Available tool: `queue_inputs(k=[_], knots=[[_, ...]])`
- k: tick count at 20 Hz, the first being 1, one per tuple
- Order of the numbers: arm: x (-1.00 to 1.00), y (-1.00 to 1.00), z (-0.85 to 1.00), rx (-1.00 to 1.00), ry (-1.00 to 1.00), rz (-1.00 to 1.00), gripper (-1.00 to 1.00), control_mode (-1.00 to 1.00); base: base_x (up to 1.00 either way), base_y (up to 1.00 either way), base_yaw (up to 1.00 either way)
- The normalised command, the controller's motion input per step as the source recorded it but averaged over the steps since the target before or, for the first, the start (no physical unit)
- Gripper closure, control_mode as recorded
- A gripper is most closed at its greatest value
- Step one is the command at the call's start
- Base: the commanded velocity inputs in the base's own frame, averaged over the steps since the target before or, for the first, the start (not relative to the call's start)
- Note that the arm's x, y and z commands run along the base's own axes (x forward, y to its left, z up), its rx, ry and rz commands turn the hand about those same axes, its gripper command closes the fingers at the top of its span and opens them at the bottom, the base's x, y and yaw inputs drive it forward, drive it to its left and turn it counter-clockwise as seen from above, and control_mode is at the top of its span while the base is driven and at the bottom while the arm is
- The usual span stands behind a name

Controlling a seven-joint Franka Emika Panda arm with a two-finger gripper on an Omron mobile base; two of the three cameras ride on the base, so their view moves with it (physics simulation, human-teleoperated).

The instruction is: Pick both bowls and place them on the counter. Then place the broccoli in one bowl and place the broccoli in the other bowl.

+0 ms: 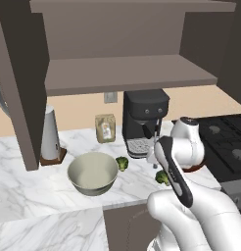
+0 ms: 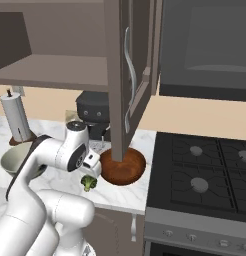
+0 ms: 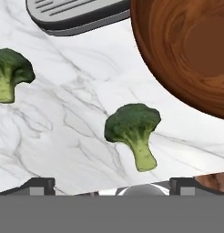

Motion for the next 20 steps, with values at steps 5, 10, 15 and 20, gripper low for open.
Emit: queue_inputs(k=[5,10,15,20], knots=[[0.13,0.01,-0.21,-0.01,-0.03,-0.04,-1.00,-1.00,0.00,0.00,0.00],[0.28,0.11,-0.14,-0.05,0.00,-0.18,-1.00,-1.00,0.00,0.00,0.00],[0.21,0.07,-0.10,-0.03,0.00,-0.18,-1.00,-1.00,0.00,0.00,0.00],[0.10,0.00,-0.16,0.00,0.00,-0.12,-1.00,-1.00,0.00,0.00,0.00]])
